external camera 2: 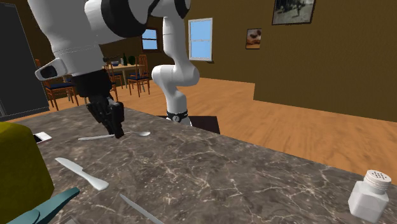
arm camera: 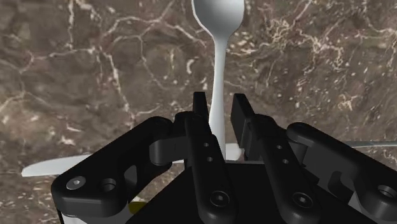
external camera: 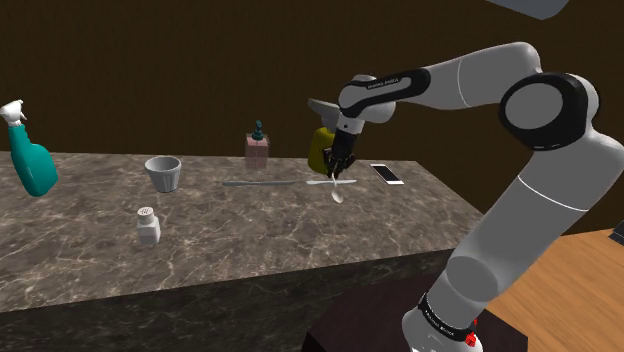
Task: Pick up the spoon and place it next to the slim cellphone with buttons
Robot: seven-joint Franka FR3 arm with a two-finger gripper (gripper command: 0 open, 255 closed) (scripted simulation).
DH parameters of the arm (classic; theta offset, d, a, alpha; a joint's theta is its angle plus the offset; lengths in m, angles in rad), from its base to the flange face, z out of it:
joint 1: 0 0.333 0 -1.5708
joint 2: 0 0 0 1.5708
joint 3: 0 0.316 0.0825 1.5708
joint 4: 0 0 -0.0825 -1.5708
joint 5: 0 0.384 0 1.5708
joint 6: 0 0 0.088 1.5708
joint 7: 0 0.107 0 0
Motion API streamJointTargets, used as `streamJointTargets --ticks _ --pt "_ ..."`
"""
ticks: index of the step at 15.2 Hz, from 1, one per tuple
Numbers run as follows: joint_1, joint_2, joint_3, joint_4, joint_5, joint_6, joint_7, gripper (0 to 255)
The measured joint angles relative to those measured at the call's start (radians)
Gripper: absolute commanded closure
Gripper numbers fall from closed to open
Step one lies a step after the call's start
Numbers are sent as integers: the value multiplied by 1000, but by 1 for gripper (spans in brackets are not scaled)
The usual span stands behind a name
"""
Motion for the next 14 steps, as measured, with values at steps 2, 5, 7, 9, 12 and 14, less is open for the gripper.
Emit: streamJointTargets --ticks 2,5,7,9,12,14 --pt "-25 2 -27 10 -8 -17 -46 255" --pt "-60 -2 -65 19 -23 -41 -110 255" --pt "-81 9 -88 32 -28 -50 -151 255" --pt "-106 27 -114 57 -34 -63 -198 255" --pt "-143 40 -153 74 -43 -80 -269 255" --pt "-167 68 -177 111 -45 -96 -314 255"
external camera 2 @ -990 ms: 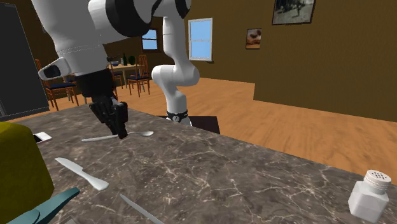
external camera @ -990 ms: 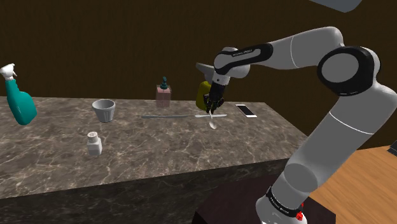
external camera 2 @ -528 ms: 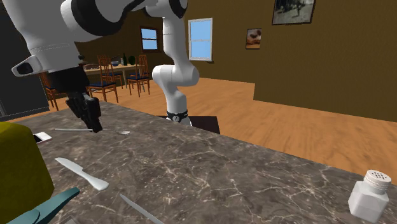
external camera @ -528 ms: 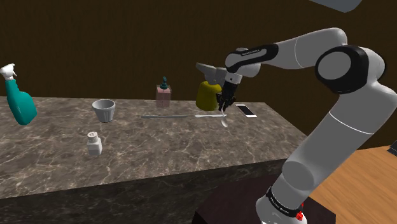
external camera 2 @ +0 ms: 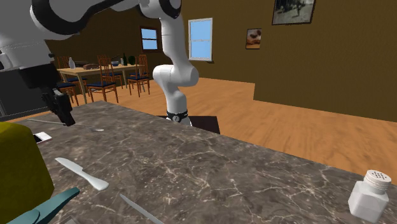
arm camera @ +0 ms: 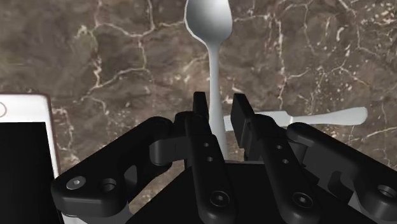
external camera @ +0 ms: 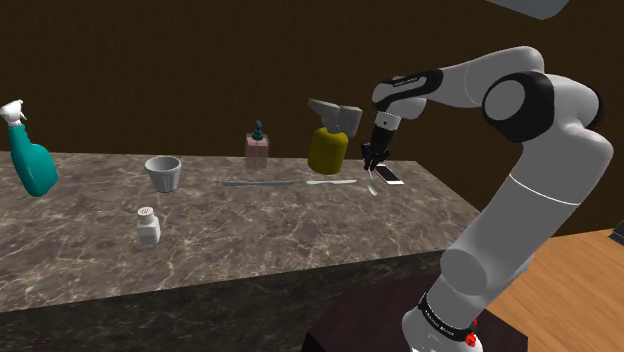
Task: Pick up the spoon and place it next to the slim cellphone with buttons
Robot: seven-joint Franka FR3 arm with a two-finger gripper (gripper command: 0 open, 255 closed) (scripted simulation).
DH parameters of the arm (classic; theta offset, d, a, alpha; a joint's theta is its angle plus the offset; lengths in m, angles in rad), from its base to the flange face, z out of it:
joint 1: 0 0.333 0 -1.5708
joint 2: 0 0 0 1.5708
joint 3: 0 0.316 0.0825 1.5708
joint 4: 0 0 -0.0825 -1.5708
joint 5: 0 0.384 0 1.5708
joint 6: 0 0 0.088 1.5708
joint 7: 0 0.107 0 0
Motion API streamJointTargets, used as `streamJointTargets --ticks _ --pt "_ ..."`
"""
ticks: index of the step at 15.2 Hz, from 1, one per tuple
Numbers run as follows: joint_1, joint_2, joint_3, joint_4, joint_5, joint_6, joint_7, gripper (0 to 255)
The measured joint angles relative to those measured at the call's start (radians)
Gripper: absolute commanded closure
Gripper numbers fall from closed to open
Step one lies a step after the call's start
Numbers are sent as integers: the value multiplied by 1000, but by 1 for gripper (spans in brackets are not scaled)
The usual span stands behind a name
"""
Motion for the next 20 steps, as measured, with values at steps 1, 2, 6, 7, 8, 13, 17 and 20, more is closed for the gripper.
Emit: streamJointTargets --ticks 1,2,6,7,8,13,17,20 --pt "-14 12 -13 16 -1 -8 -26 255" --pt "-27 29 -26 30 -1 -10 -52 255" --pt "-79 90 -69 101 4 -36 -147 255" --pt "-92 112 -78 132 8 -49 -169 255" --pt "-107 129 -89 157 10 -61 -194 255" --pt "-178 235 -126 292 34 -110 -299 255" --pt "-251 339 -150 433 60 -165 -387 255" --pt "-316 434 -160 568 85 -218 -447 255"
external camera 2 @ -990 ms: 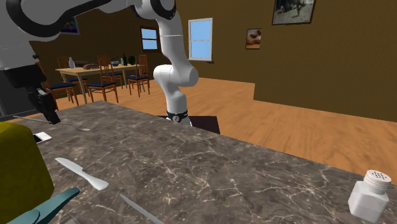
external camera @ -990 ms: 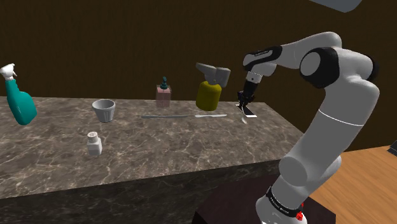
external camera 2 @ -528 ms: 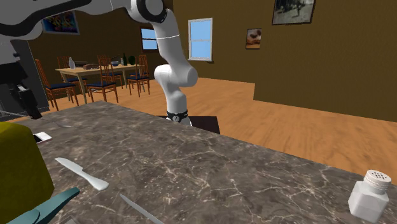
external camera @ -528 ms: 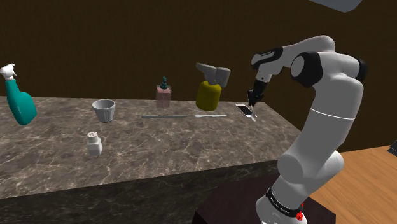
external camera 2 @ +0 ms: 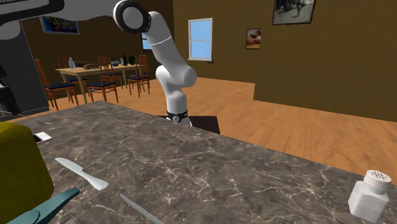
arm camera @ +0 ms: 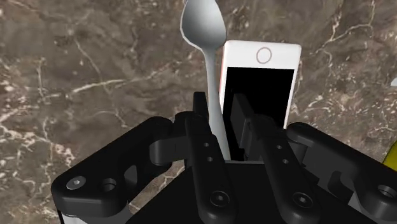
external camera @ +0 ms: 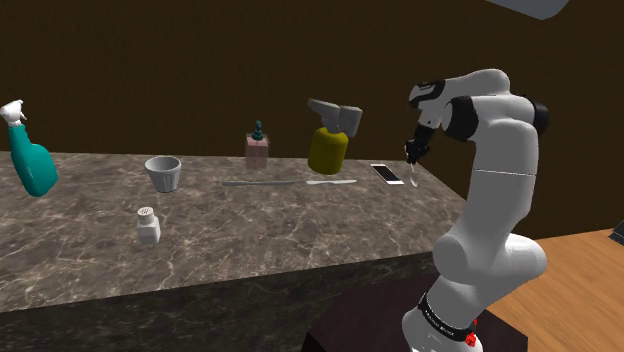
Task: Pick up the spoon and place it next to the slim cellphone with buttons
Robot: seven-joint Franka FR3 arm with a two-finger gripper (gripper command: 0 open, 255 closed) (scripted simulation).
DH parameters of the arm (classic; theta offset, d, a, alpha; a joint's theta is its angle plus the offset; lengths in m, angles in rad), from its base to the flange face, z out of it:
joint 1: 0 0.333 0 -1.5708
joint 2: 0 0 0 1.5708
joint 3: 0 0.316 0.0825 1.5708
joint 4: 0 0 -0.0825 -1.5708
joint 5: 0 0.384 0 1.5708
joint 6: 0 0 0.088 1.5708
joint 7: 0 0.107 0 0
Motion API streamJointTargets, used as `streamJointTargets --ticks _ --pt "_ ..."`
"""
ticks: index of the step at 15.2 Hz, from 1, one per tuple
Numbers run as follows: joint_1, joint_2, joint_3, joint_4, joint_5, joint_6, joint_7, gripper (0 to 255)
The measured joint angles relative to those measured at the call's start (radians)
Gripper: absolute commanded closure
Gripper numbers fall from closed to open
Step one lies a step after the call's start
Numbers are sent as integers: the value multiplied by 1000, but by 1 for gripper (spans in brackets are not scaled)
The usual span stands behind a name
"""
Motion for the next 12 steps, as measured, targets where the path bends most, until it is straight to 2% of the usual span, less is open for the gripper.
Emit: streamJointTargets --ticks 5,12 --pt "-117 167 -3 250 41 -95 -76 255" --pt "-123 201 3 218 52 -33 -92 255"
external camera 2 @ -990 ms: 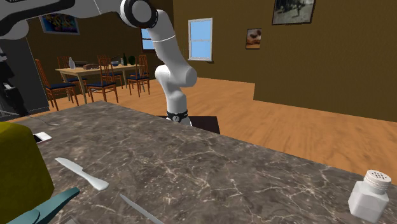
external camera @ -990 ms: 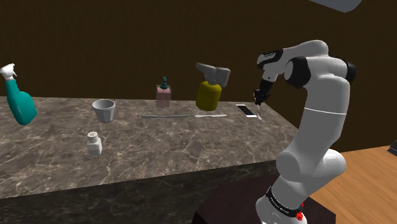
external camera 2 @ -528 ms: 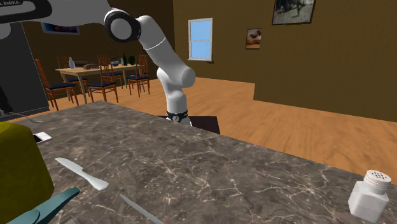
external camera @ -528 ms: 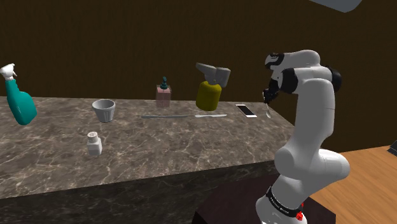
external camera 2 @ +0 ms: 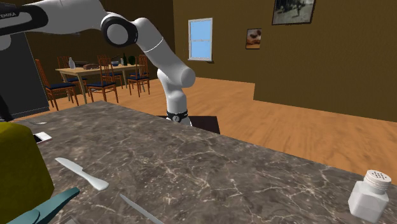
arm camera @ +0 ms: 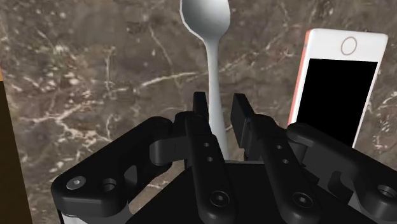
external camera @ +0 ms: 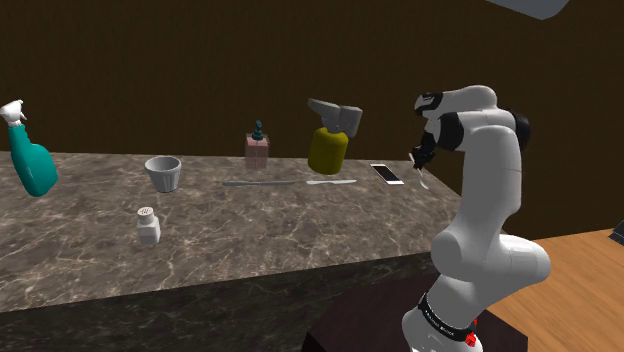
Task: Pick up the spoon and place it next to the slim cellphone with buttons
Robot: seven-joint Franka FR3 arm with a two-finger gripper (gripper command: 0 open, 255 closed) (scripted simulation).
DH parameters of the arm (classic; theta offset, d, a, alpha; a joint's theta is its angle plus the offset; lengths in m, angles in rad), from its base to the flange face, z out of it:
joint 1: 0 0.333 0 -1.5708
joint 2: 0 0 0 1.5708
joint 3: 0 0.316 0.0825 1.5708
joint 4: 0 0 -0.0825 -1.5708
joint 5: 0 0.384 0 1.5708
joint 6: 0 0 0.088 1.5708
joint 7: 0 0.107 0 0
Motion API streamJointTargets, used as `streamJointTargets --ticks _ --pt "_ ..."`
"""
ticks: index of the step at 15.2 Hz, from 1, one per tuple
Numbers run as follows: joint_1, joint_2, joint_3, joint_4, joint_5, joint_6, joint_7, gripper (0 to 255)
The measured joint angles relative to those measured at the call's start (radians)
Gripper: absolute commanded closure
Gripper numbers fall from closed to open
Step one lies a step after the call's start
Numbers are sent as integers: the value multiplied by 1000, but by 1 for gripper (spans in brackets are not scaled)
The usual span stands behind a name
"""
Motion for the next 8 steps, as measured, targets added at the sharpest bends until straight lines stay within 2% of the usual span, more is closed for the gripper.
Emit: streamJointTargets --ticks 8 --pt "6 20 5 -65 10 83 -12 255"
